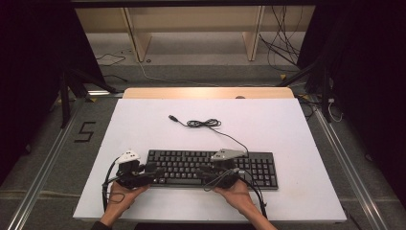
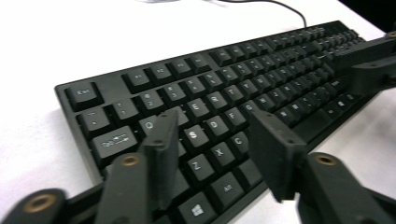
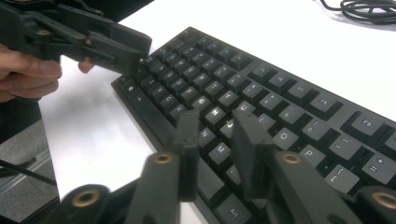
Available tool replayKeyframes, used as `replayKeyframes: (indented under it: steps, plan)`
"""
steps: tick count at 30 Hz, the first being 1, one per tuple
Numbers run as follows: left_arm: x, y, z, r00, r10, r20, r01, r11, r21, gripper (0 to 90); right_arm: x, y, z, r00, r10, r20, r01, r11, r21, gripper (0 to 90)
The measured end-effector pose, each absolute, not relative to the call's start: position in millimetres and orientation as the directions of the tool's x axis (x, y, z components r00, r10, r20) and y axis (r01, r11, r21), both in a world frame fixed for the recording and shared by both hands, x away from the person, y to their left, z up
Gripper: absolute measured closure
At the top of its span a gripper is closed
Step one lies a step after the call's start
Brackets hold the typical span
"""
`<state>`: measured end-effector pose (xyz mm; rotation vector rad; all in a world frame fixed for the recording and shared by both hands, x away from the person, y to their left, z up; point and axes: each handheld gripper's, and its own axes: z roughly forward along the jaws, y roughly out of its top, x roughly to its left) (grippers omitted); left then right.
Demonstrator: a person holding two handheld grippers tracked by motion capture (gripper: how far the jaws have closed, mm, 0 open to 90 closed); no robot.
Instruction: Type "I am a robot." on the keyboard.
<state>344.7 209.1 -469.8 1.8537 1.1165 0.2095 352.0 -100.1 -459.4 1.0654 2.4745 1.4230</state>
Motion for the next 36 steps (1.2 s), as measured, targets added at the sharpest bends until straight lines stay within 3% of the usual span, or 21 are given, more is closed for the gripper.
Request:
replayKeyframes:
  steps: [9, 18, 36]
  plan:
    - [340, 210, -467, 0.578, 0.753, -0.314, 0.594, -0.124, 0.795, 36.2, 357, -93, -462, -0.749, 0.621, 0.232, 0.525, 0.342, 0.779, 90.0]
    - [335, 209, -463, 0.584, 0.744, -0.325, 0.574, -0.096, 0.813, 29.2, 363, -84, -466, -0.745, 0.628, 0.225, 0.535, 0.361, 0.764, 90.0]
    - [329, 211, -462, 0.591, 0.738, -0.326, 0.558, -0.082, 0.826, 26.2, 365, -76, -474, -0.737, 0.642, 0.212, 0.557, 0.399, 0.728, 90.0]
